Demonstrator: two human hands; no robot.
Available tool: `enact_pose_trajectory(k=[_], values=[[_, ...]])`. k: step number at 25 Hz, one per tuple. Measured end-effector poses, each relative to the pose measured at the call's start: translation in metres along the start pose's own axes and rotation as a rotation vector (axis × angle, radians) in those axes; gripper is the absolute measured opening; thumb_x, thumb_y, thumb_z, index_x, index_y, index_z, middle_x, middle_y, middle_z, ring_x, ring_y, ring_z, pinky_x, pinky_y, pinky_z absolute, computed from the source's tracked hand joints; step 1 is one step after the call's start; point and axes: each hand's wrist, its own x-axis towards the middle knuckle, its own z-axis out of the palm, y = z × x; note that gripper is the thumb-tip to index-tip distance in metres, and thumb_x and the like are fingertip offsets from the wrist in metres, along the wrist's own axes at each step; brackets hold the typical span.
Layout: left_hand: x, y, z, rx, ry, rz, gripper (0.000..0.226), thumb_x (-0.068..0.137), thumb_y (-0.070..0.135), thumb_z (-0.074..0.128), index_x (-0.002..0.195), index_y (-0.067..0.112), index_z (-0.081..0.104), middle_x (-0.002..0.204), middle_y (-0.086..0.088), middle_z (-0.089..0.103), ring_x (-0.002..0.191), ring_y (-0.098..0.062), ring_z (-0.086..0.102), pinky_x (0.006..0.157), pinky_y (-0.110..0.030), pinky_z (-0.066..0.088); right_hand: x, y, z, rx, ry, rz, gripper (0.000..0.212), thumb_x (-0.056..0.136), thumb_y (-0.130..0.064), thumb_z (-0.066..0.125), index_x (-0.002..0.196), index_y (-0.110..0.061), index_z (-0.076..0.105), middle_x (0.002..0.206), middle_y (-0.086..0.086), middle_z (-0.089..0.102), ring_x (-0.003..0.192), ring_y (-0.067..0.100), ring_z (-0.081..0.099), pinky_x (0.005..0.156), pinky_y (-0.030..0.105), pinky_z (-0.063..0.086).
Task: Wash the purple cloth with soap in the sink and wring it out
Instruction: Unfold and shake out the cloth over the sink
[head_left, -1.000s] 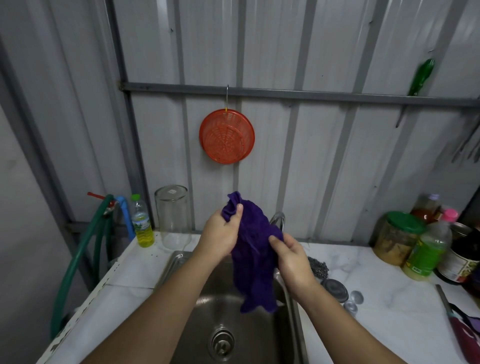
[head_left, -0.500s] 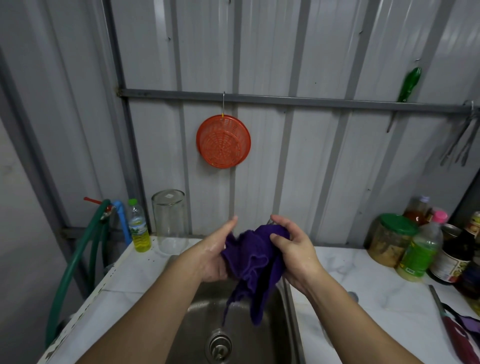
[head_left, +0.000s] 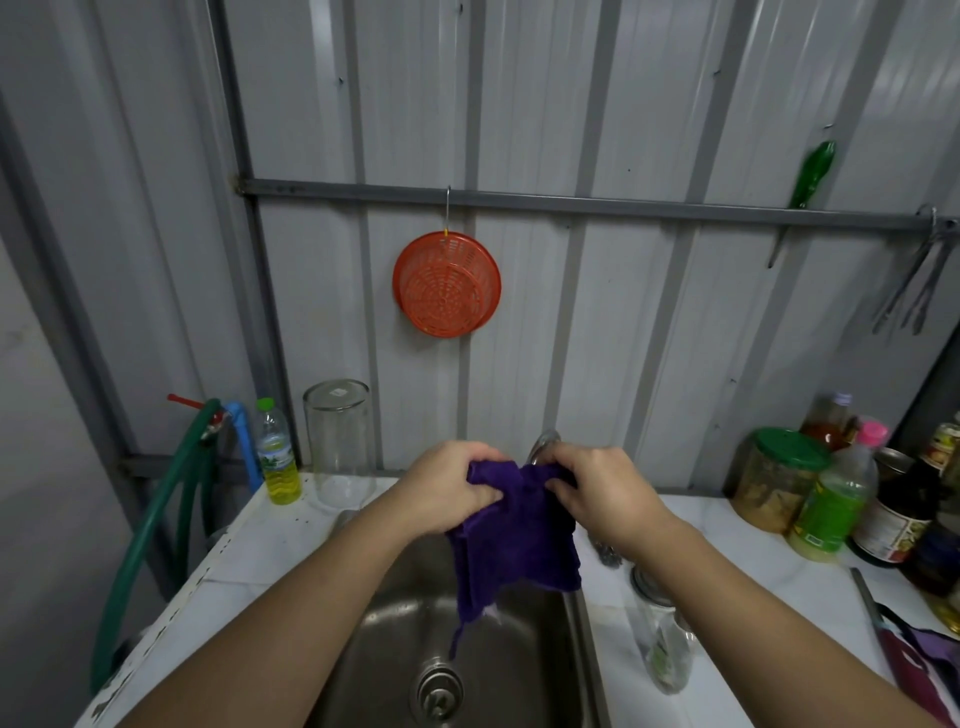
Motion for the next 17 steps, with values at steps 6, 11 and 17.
enact_pose_trajectory(k=[6, 11, 17], values=[[0.002, -0.01, -0.007, 0.272, 0.016, -0.061, 0.034, 0.088, 0.047, 0.067, 0.119, 0.032, 0.066, 0.126, -0.005, 0.048, 0.118, -0.023, 0.052, 0.103, -0.043, 0.048, -0.002, 0.0, 0.003, -0.074, 0.059, -0.038, 0.021, 0.101, -0.031, 0.053, 0.117, -0.023, 0.065, 0.104, -0.001, 0.062, 0.092, 0.018, 0.063, 0.075, 0.024, 0.044], [0.003, -0.018, -0.015, -0.286, -0.092, -0.003, 0.018, 0.099, 0.032, 0.057, 0.112, 0.028, 0.069, 0.105, -0.001, 0.075, 0.098, -0.02, 0.071, 0.094, -0.043, 0.056, 0.002, -0.004, -0.001, 0.291, 0.043, 0.075, 0.007, 0.103, -0.023, 0.05, 0.102, -0.025, 0.056, 0.089, -0.009, 0.063, 0.08, 0.01, 0.061, 0.062, 0.013, 0.041], [0.003, -0.034, -0.011, -0.475, 0.096, -0.201, 0.029, 0.097, 0.007, 0.052, 0.118, 0.022, 0.064, 0.096, -0.003, 0.071, 0.079, -0.027, 0.069, 0.078, -0.042, 0.055, 0.007, 0.004, -0.002, 0.748, 0.143, 0.195, 0.024, 0.102, -0.014, 0.049, 0.087, -0.029, 0.059, 0.07, -0.012, 0.064, 0.066, 0.004, 0.06, 0.066, 0.025, 0.049]])
